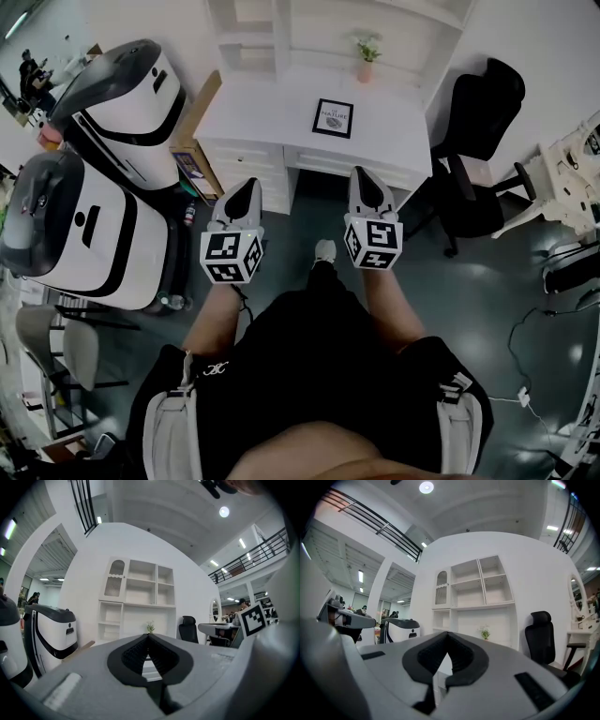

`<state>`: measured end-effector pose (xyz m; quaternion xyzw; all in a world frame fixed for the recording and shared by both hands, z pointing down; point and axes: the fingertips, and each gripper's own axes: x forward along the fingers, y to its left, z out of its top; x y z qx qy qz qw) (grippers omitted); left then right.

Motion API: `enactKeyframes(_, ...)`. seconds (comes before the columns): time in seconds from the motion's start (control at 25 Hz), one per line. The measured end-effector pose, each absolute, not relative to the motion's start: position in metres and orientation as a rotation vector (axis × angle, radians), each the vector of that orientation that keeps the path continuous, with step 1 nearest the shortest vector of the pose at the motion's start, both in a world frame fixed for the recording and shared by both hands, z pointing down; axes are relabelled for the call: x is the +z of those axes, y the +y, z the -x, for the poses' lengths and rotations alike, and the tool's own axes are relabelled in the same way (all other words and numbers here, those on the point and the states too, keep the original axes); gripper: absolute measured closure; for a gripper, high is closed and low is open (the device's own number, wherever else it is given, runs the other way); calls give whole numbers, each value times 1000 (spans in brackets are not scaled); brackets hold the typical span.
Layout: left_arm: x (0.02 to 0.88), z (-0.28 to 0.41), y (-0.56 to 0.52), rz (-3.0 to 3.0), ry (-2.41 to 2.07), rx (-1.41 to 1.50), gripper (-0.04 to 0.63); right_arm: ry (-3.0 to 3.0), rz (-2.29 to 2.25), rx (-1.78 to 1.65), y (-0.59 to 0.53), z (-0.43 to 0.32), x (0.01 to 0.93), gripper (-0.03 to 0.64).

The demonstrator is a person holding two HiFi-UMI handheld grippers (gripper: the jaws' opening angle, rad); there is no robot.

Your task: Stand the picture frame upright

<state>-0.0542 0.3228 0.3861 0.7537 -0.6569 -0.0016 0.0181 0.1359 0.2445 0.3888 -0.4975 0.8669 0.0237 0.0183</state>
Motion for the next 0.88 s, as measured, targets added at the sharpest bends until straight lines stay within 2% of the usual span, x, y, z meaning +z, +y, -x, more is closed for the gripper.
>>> enactKeyframes(0.44, 405, 74, 240, -2323, -2011, 71, 580, 2682, 1590, 13, 152, -124, 416, 614)
enactKeyframes(0.88, 409, 91, 86, -2233, -2015, 152, 579, 2700, 1602, -111, -11, -116, 432, 614)
